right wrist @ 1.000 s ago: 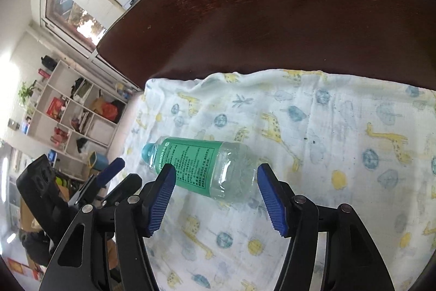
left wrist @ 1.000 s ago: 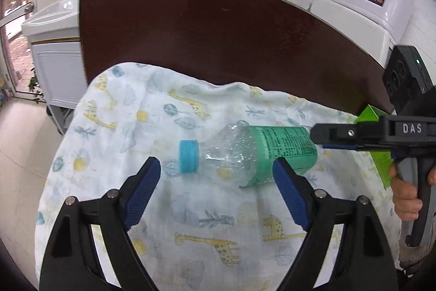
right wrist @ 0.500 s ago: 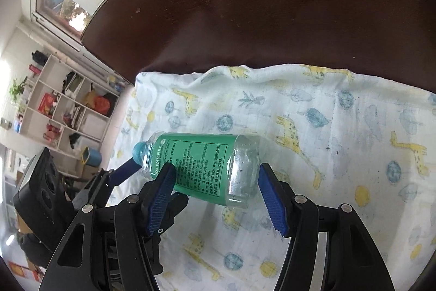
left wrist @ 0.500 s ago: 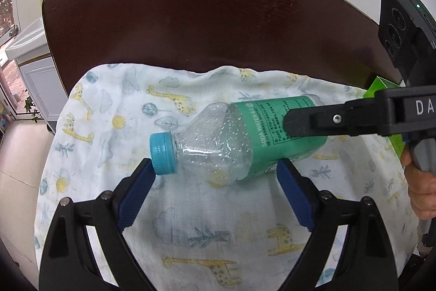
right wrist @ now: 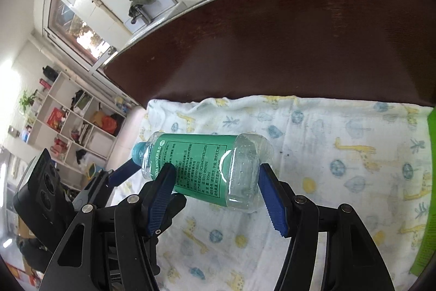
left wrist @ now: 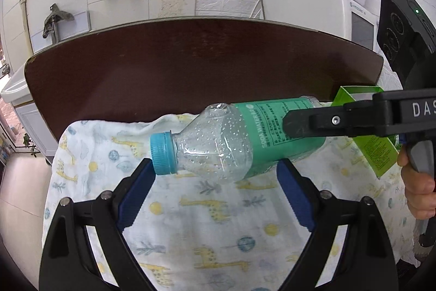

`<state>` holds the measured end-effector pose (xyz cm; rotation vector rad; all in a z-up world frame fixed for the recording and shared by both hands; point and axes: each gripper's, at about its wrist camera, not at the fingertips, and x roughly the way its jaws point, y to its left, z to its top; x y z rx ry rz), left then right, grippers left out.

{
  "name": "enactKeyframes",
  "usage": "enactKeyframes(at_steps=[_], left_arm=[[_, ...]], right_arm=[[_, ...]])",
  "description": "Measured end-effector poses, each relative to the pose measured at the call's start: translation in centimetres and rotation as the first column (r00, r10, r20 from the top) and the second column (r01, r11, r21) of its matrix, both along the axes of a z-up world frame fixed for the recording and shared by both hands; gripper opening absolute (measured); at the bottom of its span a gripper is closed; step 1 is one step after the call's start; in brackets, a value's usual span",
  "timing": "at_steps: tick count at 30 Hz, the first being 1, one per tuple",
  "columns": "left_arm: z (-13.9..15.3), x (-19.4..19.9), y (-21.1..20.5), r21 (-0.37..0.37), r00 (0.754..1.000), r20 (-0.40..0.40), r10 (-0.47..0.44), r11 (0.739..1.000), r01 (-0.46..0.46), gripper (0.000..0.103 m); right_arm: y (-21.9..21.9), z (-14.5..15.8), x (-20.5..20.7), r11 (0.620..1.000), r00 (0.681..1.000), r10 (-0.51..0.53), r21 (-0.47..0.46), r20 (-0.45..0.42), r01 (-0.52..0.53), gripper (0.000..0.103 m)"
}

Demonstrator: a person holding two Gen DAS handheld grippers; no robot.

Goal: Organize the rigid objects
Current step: 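Carry the bottle into the green box and open the right gripper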

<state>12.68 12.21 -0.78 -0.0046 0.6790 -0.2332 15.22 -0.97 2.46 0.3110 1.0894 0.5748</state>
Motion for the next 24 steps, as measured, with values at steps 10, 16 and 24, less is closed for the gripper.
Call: enactKeyframes(at_steps=[10,16,24], left_arm=[[4.2,0.7,-11.8,0.025,0.980,0.081,-0.181,0.984,0.179,0.089],[5.7,2.1,-19.8,0.035,0.953,0.095,-0.289,0.957,0.287,0.089],[4.7,4.8,-28.7,0.059,0.921,0.035,-0.389,0.920,0.387,0.089]], right_arm=[[-11.6,4.2,-3.1,0.981,0.976,-0.191,0.039,0.106,0.188,0.064],[-19.8,5.9,-4.9,0.944,0.932,-0.329,0.051,0.153,0.325,0.065],[-28.9,5.6,-5.0,0.883,0.870,-0.468,0.043,0.154,0.468,0.066]])
